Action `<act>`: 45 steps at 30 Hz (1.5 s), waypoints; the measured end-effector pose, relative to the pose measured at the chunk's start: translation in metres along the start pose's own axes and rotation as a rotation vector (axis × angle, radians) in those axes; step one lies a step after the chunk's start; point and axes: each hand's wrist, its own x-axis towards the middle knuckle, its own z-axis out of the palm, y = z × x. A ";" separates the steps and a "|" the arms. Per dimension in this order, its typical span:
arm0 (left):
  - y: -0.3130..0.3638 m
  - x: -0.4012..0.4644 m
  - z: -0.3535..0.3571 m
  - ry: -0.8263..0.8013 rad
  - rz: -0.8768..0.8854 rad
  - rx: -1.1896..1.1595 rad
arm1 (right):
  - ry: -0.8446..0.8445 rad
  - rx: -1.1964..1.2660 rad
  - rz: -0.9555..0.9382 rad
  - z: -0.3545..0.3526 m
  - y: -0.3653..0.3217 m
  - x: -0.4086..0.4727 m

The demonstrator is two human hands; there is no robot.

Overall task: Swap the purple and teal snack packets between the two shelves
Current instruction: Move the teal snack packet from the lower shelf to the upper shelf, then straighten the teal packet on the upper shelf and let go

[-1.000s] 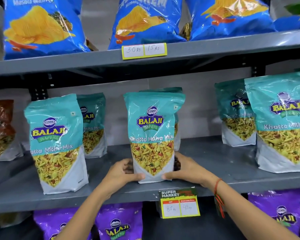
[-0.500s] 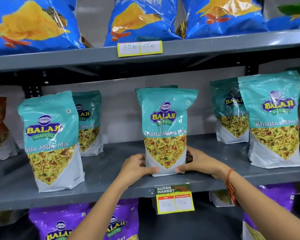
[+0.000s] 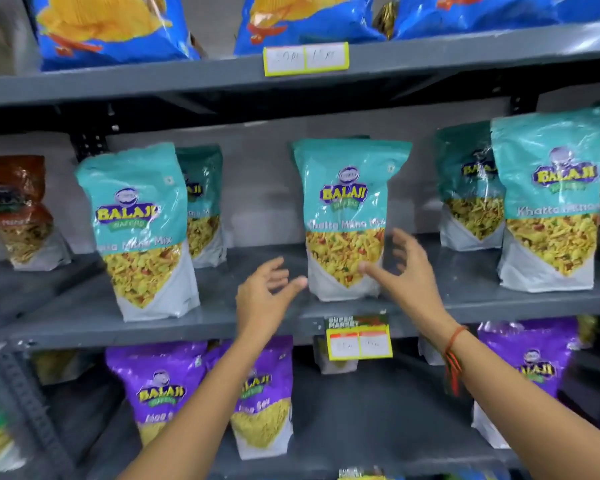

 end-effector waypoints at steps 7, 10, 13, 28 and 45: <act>-0.051 -0.067 -0.047 0.439 -0.049 -0.192 | 0.118 -0.056 -0.488 0.059 -0.029 -0.105; -0.111 -0.099 -0.055 0.475 -0.191 -0.131 | -0.085 -0.110 -0.559 0.093 0.004 -0.145; -0.177 -0.122 -0.056 0.319 -0.404 0.020 | -0.297 -0.154 -0.388 0.129 0.060 -0.165; -0.276 -0.115 -0.026 -0.221 -0.798 0.170 | -0.806 -0.081 0.578 0.230 0.231 -0.158; -0.215 -0.125 0.107 -0.409 -0.593 0.214 | -0.621 -0.191 0.699 0.077 0.269 -0.127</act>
